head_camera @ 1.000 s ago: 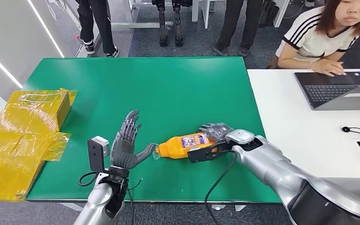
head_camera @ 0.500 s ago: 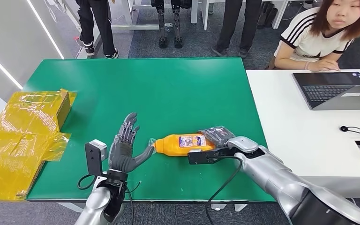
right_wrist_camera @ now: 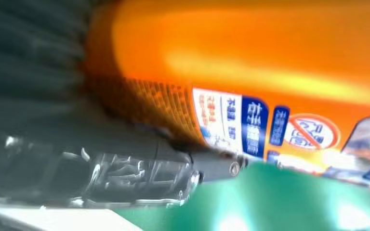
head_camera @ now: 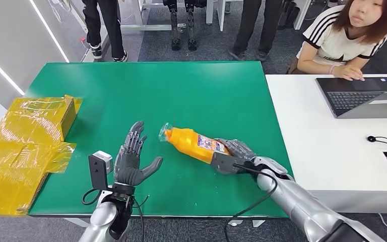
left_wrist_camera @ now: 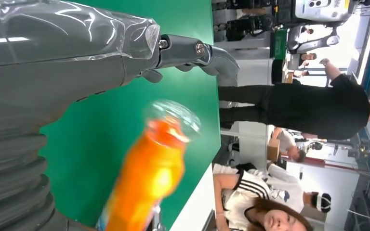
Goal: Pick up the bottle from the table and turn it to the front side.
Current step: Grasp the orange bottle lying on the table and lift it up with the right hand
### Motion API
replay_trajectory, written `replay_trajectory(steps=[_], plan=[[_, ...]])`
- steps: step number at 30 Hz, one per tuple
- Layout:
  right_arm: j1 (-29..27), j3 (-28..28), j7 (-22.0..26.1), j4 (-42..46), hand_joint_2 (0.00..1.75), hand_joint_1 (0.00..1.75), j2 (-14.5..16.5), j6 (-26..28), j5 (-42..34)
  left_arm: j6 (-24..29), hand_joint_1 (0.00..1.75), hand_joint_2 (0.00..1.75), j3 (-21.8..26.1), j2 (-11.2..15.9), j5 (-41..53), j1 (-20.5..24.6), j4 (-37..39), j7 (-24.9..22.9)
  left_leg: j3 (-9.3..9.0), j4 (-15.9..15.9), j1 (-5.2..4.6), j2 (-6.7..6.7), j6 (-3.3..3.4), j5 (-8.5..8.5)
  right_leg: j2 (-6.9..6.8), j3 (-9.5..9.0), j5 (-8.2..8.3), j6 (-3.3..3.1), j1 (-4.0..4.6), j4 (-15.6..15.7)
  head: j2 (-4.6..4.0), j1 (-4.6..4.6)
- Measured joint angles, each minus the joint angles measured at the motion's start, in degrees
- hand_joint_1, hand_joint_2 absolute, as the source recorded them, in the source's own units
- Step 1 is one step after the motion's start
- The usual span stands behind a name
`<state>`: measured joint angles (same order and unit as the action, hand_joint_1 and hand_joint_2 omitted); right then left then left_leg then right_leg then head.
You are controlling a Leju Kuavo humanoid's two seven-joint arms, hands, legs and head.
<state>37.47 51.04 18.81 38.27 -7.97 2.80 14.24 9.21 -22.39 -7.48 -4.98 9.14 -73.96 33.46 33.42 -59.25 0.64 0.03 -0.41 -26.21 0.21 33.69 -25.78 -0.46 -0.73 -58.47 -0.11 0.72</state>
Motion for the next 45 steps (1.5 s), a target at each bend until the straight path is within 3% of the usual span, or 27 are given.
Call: replay_trajectory(steps=[4, 9, 12, 14, 20, 28, 34, 45], plan=[[-5.2, -7.1, 4.0, 5.2, 1.75, 1.75, -0.2, 3.5, -5.2, 0.3, 0.00, 1.75, 0.0, 0.5, 0.4, 0.1, -0.2, 0.0, 0.26, 0.0, 0.00, -0.09, 0.01, 0.07, -0.10, 0.24, 0.01, 0.00, 0.00, 0.0, 0.00, 0.01], [-7.4, -10.7, 6.2, 8.7, 1.75, 1.75, -0.1, 4.9, -7.1, 0.2, 0.00, 1.75, 0.1, 0.8, 0.5, 0.5, -0.1, 0.1, 0.39, 0.0, -0.01, -0.11, 0.03, 0.09, -0.11, 0.36, 0.01, 0.00, 0.00, 0.0, 0.00, 0.00], [-12.5, -19.6, 11.0, 17.8, 1.75, 1.75, 1.5, 6.4, -11.4, -1.3, 0.00, 1.75, 0.1, 1.1, 1.0, 3.2, 0.4, 0.1, 0.65, 0.0, -0.01, -0.08, 0.03, 0.09, -0.10, 0.63, 0.01, 0.00, 0.00, -0.1, 0.00, -0.01], [-13.2, -21.1, 11.9, 19.6, 1.75, 1.75, 3.6, 6.1, -12.6, -3.2, 0.00, 1.75, 0.1, 1.1, 0.9, 5.4, 0.9, -0.8, 0.68, 0.0, 0.00, -0.06, 0.02, 0.10, -0.08, 0.70, 0.02, -0.02, 0.00, -0.1, 0.00, 0.00], [-12.7, -21.4, 12.2, 19.9, 1.75, 1.75, 10.3, 5.2, -13.7, -8.3, 0.00, 1.75, -0.5, -0.2, -0.6, 13.3, 3.5, -4.3, 0.74, 0.0, 0.01, -0.07, -0.08, 0.22, -0.09, 0.77, 0.06, -0.08, 0.01, -0.1, 0.00, 0.01], [-9.1, -17.0, 10.0, 16.6, 1.75, 1.75, 17.8, 7.2, -6.9, -11.6, 0.00, 1.75, -1.8, -2.0, -4.2, 23.9, 6.7, -8.5, 0.87, 0.0, 0.00, -0.06, -0.10, 0.30, -0.08, 0.91, 0.14, -0.10, 0.01, -0.1, 0.00, 0.00], [-6.2, -15.5, 8.0, 13.5, 1.75, 1.75, 18.6, 7.1, -3.4, -11.7, 0.00, 1.75, -1.8, -1.0, -4.4, 26.9, 9.2, -8.6, 0.88, 0.0, 0.00, -0.06, -0.09, 0.30, -0.06, 0.92, 0.14, -0.09, 0.01, -0.1, 0.00, 0.01], [-4.5, -14.9, 8.6, 7.6, 1.75, 1.75, 18.6, 6.0, -3.1, -13.2, 0.00, 1.75, -2.1, 1.0, -3.5, 27.3, 11.2, -9.5, 0.88, 0.0, 0.00, -0.05, -0.10, 0.30, -0.05, 0.95, 0.14, -0.10, 0.01, -0.1, 0.00, 0.01]])
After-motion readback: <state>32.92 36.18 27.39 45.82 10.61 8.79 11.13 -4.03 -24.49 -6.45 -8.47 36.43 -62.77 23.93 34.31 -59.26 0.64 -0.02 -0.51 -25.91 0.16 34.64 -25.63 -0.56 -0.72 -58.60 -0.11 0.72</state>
